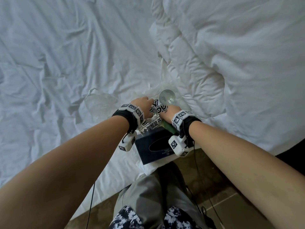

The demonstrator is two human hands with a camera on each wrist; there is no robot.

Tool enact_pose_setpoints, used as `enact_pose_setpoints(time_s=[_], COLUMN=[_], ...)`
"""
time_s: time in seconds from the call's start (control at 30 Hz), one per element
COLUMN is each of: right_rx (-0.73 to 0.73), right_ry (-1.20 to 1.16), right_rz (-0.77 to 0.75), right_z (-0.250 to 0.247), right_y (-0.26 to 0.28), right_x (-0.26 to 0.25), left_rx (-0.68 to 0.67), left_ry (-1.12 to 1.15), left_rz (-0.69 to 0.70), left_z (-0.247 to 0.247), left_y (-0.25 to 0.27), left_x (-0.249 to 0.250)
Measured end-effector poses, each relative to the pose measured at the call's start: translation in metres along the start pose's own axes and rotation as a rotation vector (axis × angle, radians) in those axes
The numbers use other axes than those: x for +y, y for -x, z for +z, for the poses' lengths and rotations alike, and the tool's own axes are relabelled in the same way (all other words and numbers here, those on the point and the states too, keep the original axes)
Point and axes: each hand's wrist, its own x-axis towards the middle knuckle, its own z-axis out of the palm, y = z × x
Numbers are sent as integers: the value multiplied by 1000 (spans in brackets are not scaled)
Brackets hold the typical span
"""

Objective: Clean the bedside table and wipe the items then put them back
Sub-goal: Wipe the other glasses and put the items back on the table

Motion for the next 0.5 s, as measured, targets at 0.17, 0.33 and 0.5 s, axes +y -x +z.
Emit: enact_pose_setpoints(time_s=[0.17, 0.33, 0.5], right_rx=[110, 204, 184], right_ry=[-196, -292, -233], right_rz=[127, 91, 115], right_z=[-12, -20, -27], right_y=[-3, -12, -24], right_x=[33, 35, 30], left_rx=[111, 141, 130], left_ry=[54, 104, 99], left_rz=[-14, 2, 4], left_z=[-11, -16, -17], left_y=[-16, -35, -43], left_x=[17, 31, 36])
